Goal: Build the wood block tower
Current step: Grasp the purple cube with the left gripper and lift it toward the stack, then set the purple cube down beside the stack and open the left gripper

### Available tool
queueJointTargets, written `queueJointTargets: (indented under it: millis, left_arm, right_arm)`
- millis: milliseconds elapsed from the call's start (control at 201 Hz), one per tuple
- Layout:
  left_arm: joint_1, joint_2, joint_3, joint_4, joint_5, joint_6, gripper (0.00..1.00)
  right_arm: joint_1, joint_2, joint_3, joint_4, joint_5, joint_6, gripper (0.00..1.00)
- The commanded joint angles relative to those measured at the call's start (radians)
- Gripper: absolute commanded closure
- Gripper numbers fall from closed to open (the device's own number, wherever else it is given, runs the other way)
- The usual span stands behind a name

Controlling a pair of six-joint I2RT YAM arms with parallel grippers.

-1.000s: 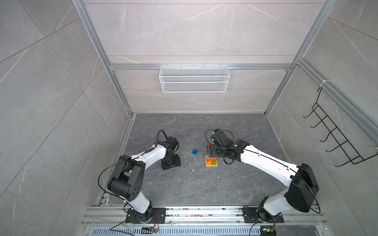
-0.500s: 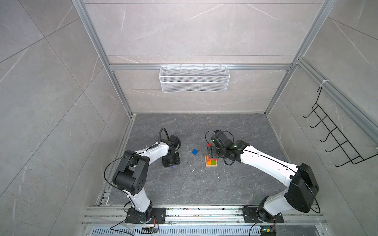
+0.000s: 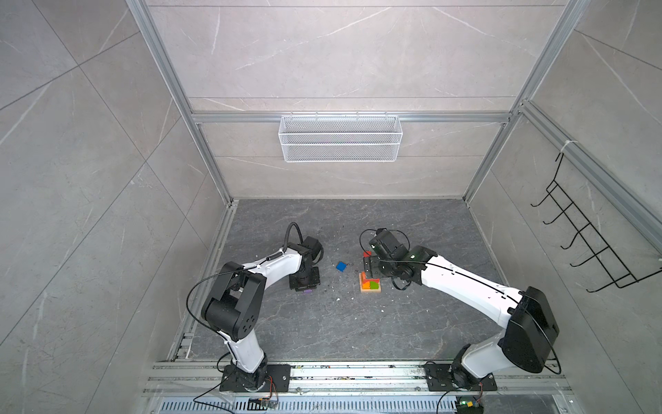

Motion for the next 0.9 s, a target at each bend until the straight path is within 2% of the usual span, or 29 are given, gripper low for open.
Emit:
queueJointTargets:
  millis: [0,274,568,757,891]
  left_arm:
    - [-0.058,0.016,0.055,-0.030,-0.005,-0.030,0.76]
    - [-0.186,0.105,0.135,-0.045,0.001,-0.078,0.75]
    - [-0.258,0.160,0.181,-0.044,0.006,-0.106,0.69]
    - [-0.259,0.151,0.188,-0.062,-0.010,-0.100,0.56]
    - [-0.258,0.143,0.209,-0.088,-0.019,-0.085,0.41]
  right_arm:
    - [0.008,-0.042,-0.017,0.005,0.021,-0.001,0.18]
    - [0.008,-0.069,-0.040,0.005,0.032,0.010,0.18]
    - [0.008,-0.075,-0.044,-0.003,0.036,0.009,0.18]
    - [0.008,-0.066,-0.037,-0.004,0.011,-0.007,0.19]
    - [0.011,-0.062,-0.028,-0.004,-0.021,-0.027,0.19]
